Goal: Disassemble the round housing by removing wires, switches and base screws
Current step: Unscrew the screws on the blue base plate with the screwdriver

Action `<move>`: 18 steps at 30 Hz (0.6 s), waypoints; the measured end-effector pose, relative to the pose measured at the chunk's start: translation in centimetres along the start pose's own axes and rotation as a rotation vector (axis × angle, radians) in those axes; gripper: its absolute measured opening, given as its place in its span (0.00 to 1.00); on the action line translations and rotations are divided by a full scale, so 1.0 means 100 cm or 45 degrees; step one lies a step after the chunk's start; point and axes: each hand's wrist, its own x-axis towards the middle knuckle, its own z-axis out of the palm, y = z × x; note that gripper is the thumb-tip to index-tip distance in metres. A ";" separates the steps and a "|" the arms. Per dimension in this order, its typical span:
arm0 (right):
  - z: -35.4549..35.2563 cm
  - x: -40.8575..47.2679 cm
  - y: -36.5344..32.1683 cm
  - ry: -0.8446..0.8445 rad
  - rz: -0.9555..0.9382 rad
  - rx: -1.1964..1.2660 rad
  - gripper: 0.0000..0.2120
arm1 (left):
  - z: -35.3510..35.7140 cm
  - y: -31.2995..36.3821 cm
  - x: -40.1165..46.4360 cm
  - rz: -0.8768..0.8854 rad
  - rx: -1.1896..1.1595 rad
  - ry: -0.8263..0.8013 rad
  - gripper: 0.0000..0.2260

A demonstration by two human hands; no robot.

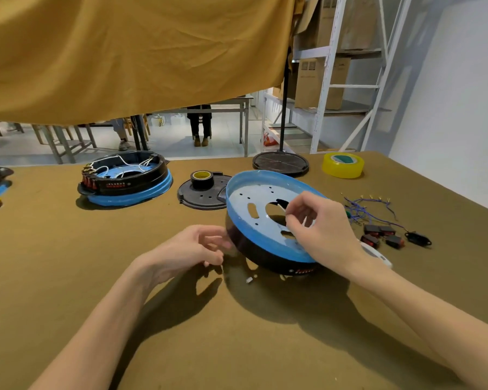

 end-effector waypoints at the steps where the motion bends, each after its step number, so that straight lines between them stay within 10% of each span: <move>1: -0.001 0.001 0.002 0.035 0.007 -0.005 0.06 | 0.005 0.003 0.001 0.042 0.070 0.073 0.18; 7: 0.003 0.004 0.010 0.049 -0.003 -0.105 0.05 | 0.029 0.006 0.004 -0.043 0.552 0.032 0.18; 18: -0.006 0.017 0.018 0.028 -0.032 -0.182 0.06 | 0.057 0.007 0.001 -0.037 0.574 0.303 0.11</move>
